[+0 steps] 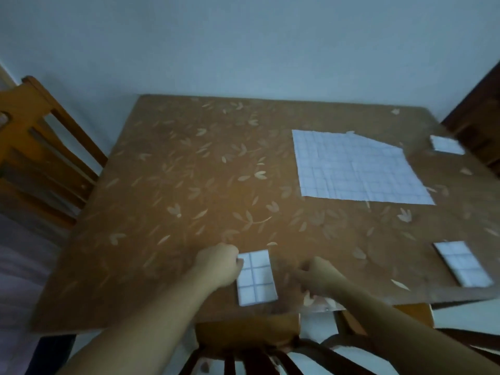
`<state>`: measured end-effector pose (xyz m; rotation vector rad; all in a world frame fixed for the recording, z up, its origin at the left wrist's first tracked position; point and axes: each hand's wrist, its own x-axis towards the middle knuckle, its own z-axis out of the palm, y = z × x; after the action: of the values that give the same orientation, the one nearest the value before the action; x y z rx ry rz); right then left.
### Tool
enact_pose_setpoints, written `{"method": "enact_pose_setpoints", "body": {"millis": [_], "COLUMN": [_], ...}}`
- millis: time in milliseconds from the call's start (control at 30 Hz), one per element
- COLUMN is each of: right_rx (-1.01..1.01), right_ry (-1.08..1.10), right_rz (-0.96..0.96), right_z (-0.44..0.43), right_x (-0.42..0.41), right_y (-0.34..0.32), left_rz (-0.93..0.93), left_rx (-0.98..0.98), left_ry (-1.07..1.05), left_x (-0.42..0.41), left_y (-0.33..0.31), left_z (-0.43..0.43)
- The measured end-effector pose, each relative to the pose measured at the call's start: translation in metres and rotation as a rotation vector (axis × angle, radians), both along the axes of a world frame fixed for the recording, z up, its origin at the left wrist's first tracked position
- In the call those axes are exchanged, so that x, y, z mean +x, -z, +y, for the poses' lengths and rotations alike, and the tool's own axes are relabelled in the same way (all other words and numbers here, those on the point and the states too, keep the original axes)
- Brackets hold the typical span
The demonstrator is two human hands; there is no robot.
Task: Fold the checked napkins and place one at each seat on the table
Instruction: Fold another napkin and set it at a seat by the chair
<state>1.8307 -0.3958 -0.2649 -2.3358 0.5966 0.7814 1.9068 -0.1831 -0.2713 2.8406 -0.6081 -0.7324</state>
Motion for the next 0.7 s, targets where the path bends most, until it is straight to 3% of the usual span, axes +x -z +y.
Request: {"method": "enact_pose_setpoints", "body": {"millis": [200,333,500,700], "right_rx": [-0.394,-0.52,-0.522,-0.412], "right_ry": [-0.009,-0.038,-0.042,-0.053], "right_rz": [-0.193,-0.223,-0.233,-0.237], "right_z": [-0.084,-0.156,-0.24,-0.321], "right_x": [0.012,0.023,0.047,0.069], "right_y": [-0.059,-0.073,-0.046,0.013], "left_rz": [-0.278,-0.356,-0.386,-0.294], "left_rx": [-0.055,-0.061,-0.042,-0.027], "left_ry": [0.08,0.125,0.09,-0.009], "left_x": [0.034,0.042,0.043,0.048], "left_y": [-0.077,-0.088,-0.068,-0.021], "left_z": [-0.057,-0.106,-0.182,-0.274]}}
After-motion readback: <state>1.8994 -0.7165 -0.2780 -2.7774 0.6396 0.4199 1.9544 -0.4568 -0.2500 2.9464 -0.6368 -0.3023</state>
